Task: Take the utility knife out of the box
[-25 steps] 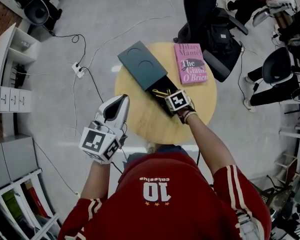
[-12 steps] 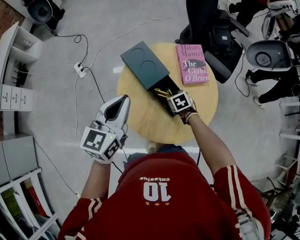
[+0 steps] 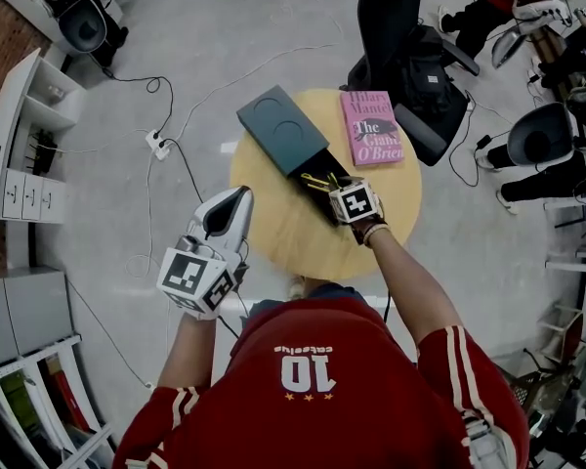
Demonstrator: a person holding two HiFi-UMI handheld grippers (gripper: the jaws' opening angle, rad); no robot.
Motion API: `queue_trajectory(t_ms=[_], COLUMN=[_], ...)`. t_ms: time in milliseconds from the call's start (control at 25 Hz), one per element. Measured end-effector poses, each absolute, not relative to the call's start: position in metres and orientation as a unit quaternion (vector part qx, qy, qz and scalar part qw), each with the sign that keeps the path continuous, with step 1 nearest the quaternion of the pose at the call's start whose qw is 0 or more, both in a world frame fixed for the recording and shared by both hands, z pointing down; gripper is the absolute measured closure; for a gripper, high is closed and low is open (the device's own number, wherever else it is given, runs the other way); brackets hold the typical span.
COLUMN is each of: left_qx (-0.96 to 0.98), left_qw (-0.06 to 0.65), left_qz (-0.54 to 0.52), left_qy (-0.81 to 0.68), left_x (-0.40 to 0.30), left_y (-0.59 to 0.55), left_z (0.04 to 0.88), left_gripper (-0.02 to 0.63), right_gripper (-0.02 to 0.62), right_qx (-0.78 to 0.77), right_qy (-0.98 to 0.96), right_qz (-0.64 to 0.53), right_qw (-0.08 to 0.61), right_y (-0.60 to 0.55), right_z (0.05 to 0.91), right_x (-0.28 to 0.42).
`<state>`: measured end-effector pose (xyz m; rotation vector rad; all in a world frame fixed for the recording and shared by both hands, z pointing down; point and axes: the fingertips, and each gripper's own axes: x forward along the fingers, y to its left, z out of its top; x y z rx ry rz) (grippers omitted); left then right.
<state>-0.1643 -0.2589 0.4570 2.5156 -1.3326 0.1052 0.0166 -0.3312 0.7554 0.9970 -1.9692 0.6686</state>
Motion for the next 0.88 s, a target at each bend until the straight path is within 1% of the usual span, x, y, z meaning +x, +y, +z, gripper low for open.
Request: queue_trajectory(t_ms=[160, 400, 880], left_qx=[0.875, 0.878, 0.891], left_qw=[0.138, 0.127, 0.096], left_qz=[0.034, 0.027, 0.015], left_qy=[-0.463, -0.461, -0.443], left_x=[-0.164, -0.163, -0.150], left_y=[-0.251, -0.228, -0.191], left_z=[0.452, 0.441, 0.415], left_gripper=[0.603, 0.603, 0.603], right_gripper=[0.535, 0.535, 0.535], right_qx=[0.402, 0.413, 0.442], right_qy=[-0.786, -0.804, -0.849], right_qz=[0.254, 0.236, 0.167], right_qw=[0.395, 0.356, 0.237], right_y=[-0.328, -0.316, -0.277], right_z=[0.740, 0.700, 0.568], right_x=[0.021, 0.024, 0.020])
